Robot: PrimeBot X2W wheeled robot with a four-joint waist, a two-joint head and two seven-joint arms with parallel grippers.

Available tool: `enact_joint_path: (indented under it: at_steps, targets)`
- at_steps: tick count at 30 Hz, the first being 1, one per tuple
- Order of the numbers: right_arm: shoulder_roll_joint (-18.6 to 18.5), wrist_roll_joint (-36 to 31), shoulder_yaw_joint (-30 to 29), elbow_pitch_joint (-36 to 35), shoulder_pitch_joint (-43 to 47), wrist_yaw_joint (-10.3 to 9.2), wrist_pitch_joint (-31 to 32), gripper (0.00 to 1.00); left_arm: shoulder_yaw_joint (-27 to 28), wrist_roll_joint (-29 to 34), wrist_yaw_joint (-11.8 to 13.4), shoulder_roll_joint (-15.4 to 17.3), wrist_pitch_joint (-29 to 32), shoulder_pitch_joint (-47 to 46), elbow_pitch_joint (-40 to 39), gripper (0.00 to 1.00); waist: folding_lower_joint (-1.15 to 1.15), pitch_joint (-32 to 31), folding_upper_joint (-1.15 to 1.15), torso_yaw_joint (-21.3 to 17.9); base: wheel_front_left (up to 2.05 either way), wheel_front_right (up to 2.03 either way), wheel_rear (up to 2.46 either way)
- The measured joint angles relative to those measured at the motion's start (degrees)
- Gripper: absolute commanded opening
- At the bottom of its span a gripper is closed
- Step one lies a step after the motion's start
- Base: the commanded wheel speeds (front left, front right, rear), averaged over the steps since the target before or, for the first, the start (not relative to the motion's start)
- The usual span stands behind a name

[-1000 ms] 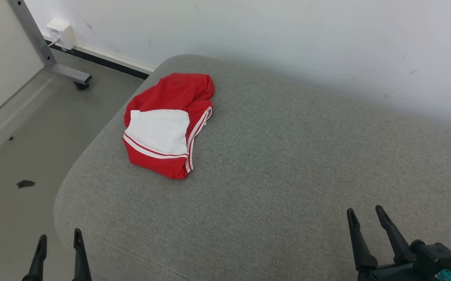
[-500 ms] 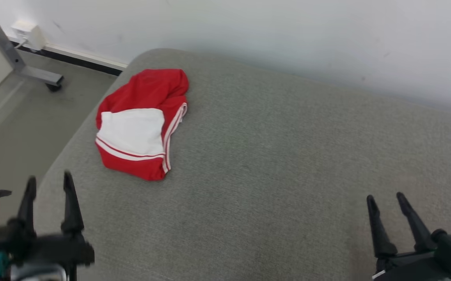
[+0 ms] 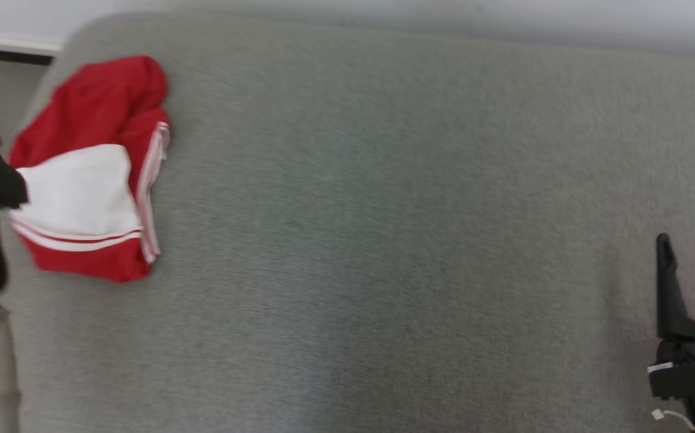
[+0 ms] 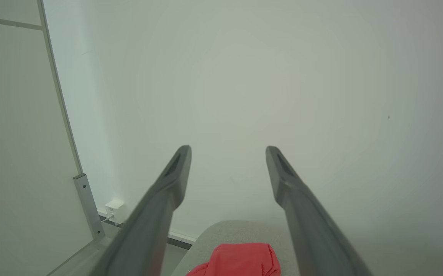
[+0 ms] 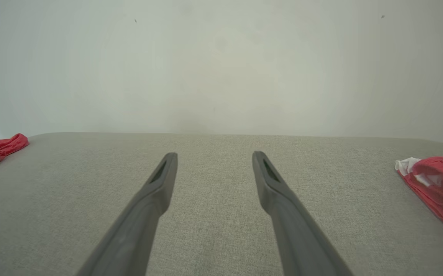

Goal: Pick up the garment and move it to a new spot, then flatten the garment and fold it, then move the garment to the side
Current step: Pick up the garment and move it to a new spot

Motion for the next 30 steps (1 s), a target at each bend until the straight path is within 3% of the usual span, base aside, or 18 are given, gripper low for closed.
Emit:
enact_joint_path:
  at_steps: [8,16,26,29,30]
  targets:
    - [0.3,0.37,-2.83,-2.0,-0.43,0.0,-1.23,1.0,1.33,-0.48,-0.08,6.09,4.5,-8.95,10.73,1.0,0.0,7.18,0.01,-6.8,0.0,0.0,0.0]
    - [0.73,0.35,-3.01,-1.81,-1.12,0.0,-1.71,1.0,1.74,-1.81,-0.07,8.93,11.62,-11.12,23.6,1.0,0.0,12.18,0.01,-12.37,0.0,0.0,0.0]
    - [0.67,0.21,-2.01,-1.02,-2.24,0.0,-1.79,1.0,2.11,-4.0,-0.88,10.7,22.02,-11.09,33.97,1.0,-0.01,13.54,0.0,-14.98,0.0,0.0,0.0]
    - [0.57,0.21,-1.72,-1.0,-2.25,0.0,-1.79,1.0,1.96,-4.15,-0.92,11.03,22.19,-11.01,35.2,1.0,-0.02,13.4,-0.01,-15.36,0.0,0.0,0.0]
    - [0.56,0.21,-1.66,-0.94,-2.25,0.0,-1.79,1.0,1.82,-4.15,-0.93,11.05,21.8,-10.98,35.44,0.65,-0.02,13.31,-0.01,-15.46,0.0,0.0,0.0]
